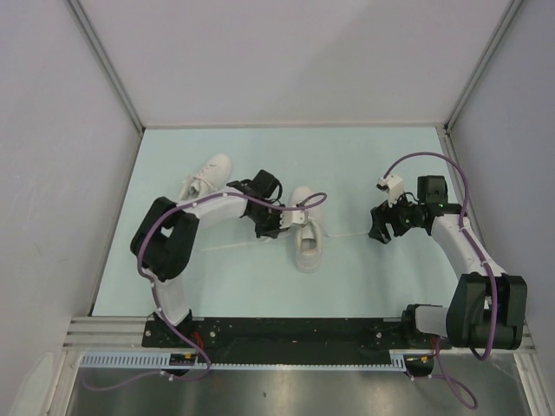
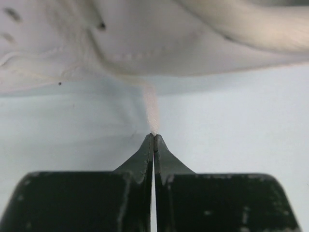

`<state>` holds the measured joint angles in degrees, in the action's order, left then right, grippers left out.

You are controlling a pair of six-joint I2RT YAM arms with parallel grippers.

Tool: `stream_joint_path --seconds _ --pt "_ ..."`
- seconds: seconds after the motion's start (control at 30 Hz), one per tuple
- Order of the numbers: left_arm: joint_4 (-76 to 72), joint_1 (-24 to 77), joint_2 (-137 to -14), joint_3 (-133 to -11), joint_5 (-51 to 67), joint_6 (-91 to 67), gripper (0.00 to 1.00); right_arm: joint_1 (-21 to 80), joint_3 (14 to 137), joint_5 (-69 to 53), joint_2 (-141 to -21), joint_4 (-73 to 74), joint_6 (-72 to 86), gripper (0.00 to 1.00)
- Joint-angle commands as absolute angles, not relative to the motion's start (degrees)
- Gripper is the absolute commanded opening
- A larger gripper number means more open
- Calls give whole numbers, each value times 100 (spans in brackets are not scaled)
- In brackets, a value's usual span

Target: Tie the shoes

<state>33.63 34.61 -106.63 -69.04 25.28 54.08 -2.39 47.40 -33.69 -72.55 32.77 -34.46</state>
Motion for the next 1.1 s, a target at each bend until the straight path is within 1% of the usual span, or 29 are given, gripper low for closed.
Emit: stream_joint_path --seconds 0.0,0.13,0.23,0.3,0.4,0.53,0.63,0.67,0.73,0.77,0.97,1.07 --pt "3770 3296 -9906 -7005 2988 5493 0 -264 4948 -3445 -7224 3261 -3410 83" --pt "4060 3156 -9546 -7364 3453 5221 0 -264 4948 -3480 -7295 3234 -3419 82" --pt "4157 3103 -9256 -7619 4024 5002 0 -237 4948 -3445 -7391 3191 -3445 79" --pt "4053 3103 -9080 -7690 4383 4844 0 -168 4948 -3375 -7435 3112 -3445 76" --pt "3456 3102 -8956 -7629 4744 4185 0 -62 4948 -3305 -7506 3015 -3375 74" --pt "1895 3103 -8842 -7296 5018 2815 0 -18 4948 -3357 -7523 3032 -3384 71" --pt "1162 3120 -8868 -7084 5089 1936 0 -18 4948 -3357 -7602 3050 -3463 66" --pt "690 3120 -8894 -7006 5080 1699 0 -18 4948 -3349 -7620 3041 -3506 64" --pt "370 3120 -8947 -6952 5080 1135 0 175 4948 -3296 -7716 2989 -3559 61" --pt "230 3120 -8982 -6943 5071 1055 0 219 4948 -3252 -7760 2953 -3620 58" --pt "430 3111 -8965 -6952 5054 1291 0 413 4948 -2612 -8358 2313 -4166 52" --pt "527 3120 -8939 -6943 5036 1397 0 483 4948 -2383 -8595 2101 -4587 52"
